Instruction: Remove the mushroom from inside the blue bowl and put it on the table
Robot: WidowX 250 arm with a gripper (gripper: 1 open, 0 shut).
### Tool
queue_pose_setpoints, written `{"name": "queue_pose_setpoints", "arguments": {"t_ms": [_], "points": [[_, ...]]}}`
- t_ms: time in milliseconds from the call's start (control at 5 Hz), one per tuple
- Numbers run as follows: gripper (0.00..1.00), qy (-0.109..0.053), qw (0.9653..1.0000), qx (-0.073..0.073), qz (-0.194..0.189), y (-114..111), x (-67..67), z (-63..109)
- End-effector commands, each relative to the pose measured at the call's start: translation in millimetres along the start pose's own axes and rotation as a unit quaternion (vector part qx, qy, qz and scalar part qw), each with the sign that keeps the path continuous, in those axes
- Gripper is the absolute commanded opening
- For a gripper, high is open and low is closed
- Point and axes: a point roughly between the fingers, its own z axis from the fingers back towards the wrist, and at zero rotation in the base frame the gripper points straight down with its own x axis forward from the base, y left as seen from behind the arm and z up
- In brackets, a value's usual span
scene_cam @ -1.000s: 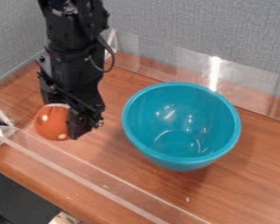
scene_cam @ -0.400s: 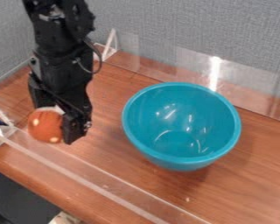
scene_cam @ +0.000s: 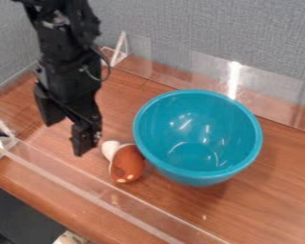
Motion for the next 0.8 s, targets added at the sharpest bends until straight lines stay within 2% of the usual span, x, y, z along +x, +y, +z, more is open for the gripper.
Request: {"name": "queue_pose_setpoints", "arguments": {"t_ms": [0, 400, 600], "points": [[1.0, -0.012, 0.9999, -0.002, -0.01, -8.9, 11.1, -6.7], [1.0, -0.013, 0.9996, -0.016, -0.02, -28.1, 33.3, -30.4], [1.0, -0.012, 0.9996, -0.018, -0.02, -31.1, 39.7, -38.3]]}}
